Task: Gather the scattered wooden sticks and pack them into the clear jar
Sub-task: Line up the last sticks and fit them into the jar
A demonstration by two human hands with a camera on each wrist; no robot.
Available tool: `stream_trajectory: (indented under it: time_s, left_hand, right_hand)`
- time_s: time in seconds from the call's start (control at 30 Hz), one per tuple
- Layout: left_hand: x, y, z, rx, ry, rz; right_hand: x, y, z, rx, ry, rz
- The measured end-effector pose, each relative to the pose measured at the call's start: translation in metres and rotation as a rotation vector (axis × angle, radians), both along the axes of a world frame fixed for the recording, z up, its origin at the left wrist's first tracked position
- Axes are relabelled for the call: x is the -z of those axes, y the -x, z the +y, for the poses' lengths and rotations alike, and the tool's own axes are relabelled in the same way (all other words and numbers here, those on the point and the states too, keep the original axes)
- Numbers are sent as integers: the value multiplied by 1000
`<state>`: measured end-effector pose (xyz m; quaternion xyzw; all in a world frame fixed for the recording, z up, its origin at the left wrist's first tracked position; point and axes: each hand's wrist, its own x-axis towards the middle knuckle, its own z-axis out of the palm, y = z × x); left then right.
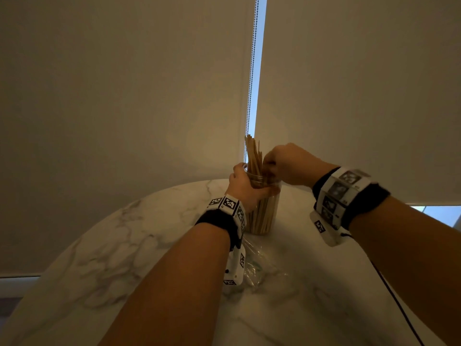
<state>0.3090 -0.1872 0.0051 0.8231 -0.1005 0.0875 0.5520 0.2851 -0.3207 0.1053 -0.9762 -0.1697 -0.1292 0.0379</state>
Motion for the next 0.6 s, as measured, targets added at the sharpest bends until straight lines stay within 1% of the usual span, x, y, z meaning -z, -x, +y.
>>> stream_trajectory:
  time_s: [0.07,0.1,0.13,0.2,0.23,0.3,0.33,0.37,0.43,0.5,0.53,0.57,0.6]
  left_hand:
    - [0,0,0,2,-13,0]
    - [0,0,0,-1,-18,-2]
    - [-1,1,0,-4,-22,-6]
    - [-1,2,0,-15,-30,-14]
    - [-1,3,0,-19,-31,-15]
    - [-1,3,0,-19,-27,-5]
    - [-1,3,0,-15,-25,-1]
    - [-1,3,0,-12,-23,2]
    - [-1,3,0,-7,-20,-1]
    - [-1,2,0,0,-19,1]
    - [-1,1,1,1,-18,4]
    - [0,1,1,0,-14,6]
    - [0,1,1,-4,-11,7]
  right_hand:
    - [-14,3,-3,19,11,166]
    - [-18,2,-5,15,-14,196]
    - [-19,2,-6,7,-55,178]
    - [-14,4,-7,5,-118,52]
    - [-9,5,-7,11,-64,-35]
    - [1,5,-6,38,141,-170]
    - [3,4,-6,52,173,-161]
    - [0,3,-7,73,128,-88]
    - [-7,-2,-9,97,-106,88]
    - [-8,-6,-9,72,-345,139]
    - [-7,-6,-8,26,-447,169]
    - [-4,-5,-6,-25,-495,199]
    - [1,-5,-5,-62,-485,199]
